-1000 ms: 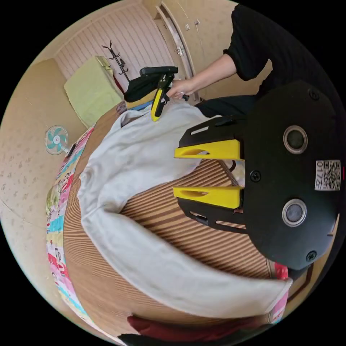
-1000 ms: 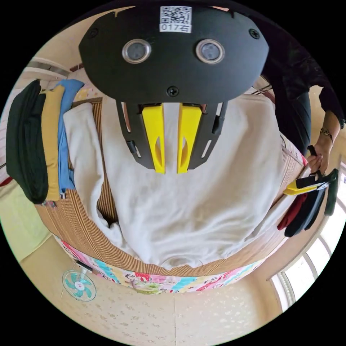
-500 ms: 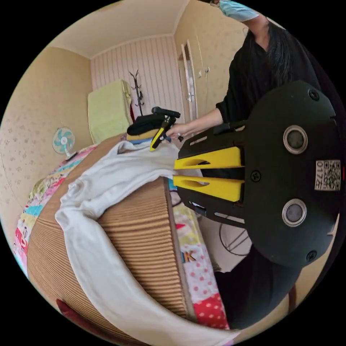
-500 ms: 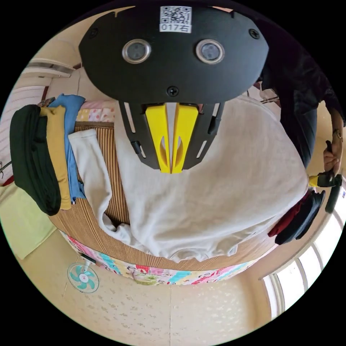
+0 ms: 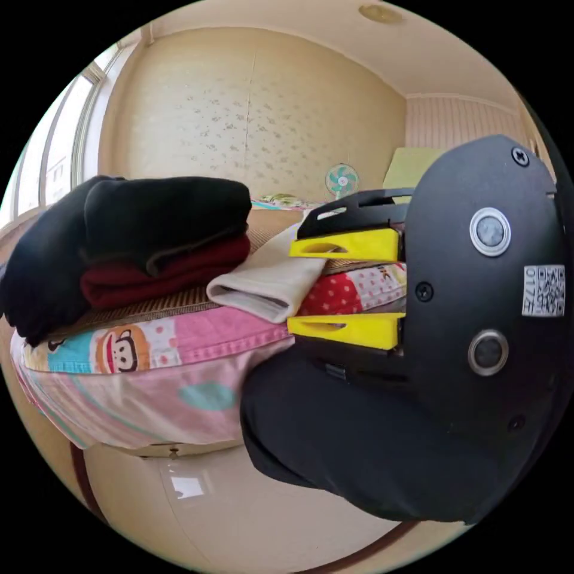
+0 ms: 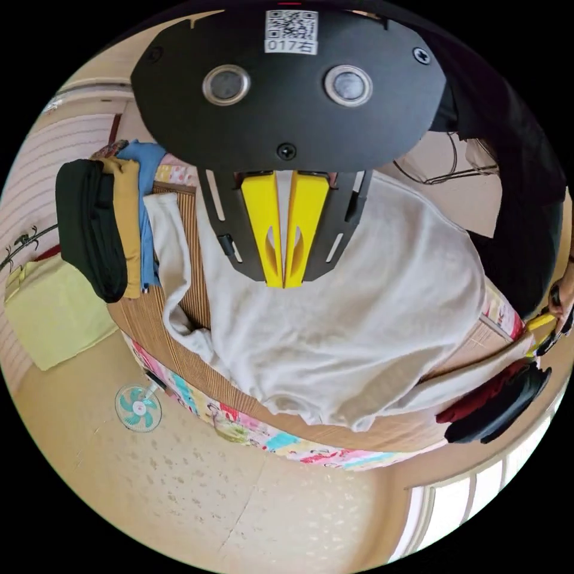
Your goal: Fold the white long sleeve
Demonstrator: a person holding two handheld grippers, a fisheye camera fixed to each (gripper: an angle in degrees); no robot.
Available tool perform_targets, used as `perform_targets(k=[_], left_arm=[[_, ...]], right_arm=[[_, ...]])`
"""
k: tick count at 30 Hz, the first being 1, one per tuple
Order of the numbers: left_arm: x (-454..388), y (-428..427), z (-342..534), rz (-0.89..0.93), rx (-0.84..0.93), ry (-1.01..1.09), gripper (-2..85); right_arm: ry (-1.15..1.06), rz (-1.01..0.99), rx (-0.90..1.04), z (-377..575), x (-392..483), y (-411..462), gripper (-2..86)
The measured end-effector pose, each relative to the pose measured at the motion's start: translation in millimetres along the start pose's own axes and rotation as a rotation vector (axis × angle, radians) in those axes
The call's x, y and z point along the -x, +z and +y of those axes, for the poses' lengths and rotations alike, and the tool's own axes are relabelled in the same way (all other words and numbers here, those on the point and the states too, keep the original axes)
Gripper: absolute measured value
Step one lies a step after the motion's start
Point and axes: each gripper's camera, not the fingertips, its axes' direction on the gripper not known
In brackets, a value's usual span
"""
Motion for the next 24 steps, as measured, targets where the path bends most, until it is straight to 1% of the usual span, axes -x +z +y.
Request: perform_targets(k=[1, 2, 3, 4, 5, 7, 8, 9, 11, 13, 15, 17, 18, 19, 20, 21, 22, 23, 24], left_arm=[[8, 1, -5, -0.029, 0.016, -0.061, 8.2], [14, -3, -5, -0.008, 0.024, -0.085, 6.2], [15, -7, -4, 0.015, 0.023, -0.077, 5.7], [10, -21, 2, 0.077, 0.006, -0.015, 4.6], [0, -38, 12, 0.103, -0.017, 0.04, 4.5], [-25, -70, 27, 0.087, -0.065, 0.13, 4.4], [-48, -93, 32, 0.087, -0.104, 0.21, 4.4], [-60, -103, 34, 0.09, -0.124, 0.247, 4.4], [-115, -140, 35, 0.116, -0.172, 0.408, 4.4], [-159, -152, 31, 0.121, -0.167, 0.523, 4.4], [-201, -158, 27, 0.129, -0.17, 0.606, 4.4], [-257, -163, 29, 0.15, -0.2, 0.66, 4.4], [-272, -163, 33, 0.164, -0.216, 0.684, 4.4], [-305, -161, 46, 0.192, -0.251, 0.747, 4.5], [-340, -149, 65, 0.214, -0.274, 0.81, 4.5], [-358, -139, 76, 0.225, -0.272, 0.838, 4.5], [-392, -112, 102, 0.247, -0.243, 0.889, 4.4], [-425, -75, 135, 0.266, -0.177, 0.946, 4.5], [-441, -53, 154, 0.272, -0.135, 0.983, 4.6]], right_arm=[[-0.054, -0.068, -0.092, -6, 17, -16, 0.4], [-0.078, -0.108, -0.124, -9, 25, -21, 0.4], [-0.101, -0.2, -0.163, -16, 39, -27, 0.4], [-0.085, -0.301, -0.174, -24, 50, -26, 0.4], [-0.067, -0.355, -0.168, -28, 54, -23, 0.4], [-0.039, -0.556, -0.101, -41, 78, 0, 0.4], [-0.048, -0.587, -0.065, -44, 88, 9, 0.5], [-0.058, -0.616, 0.048, -49, 112, 29, 0.5], [0.01, -0.574, -0.009, -49, 134, 22, 0.5], [0.054, -0.496, -0.013, -59, 164, 7, 0.4], [0.1, -0.48, -0.017, -66, 179, -4, 0.4], [0.16, -0.553, -0.021, -73, 188, -14, 0.4], [0.212, -0.635, -0.021, -75, 193, -19, 0.4], [0.243, -0.714, -0.023, -78, 203, -22, 0.5], [0.241, -0.741, -0.025, -81, 209, -24, 0.5], [0.218, -0.766, -0.024, -89, 223, -29, 0.5], [0.188, -0.76, -0.018, -99, 232, -38, 0.5], [0.173, -0.753, -0.008, -104, 235, -43, 0.5], [0.15, -0.744, 0.017, -112, 235, -54, 0.6]])
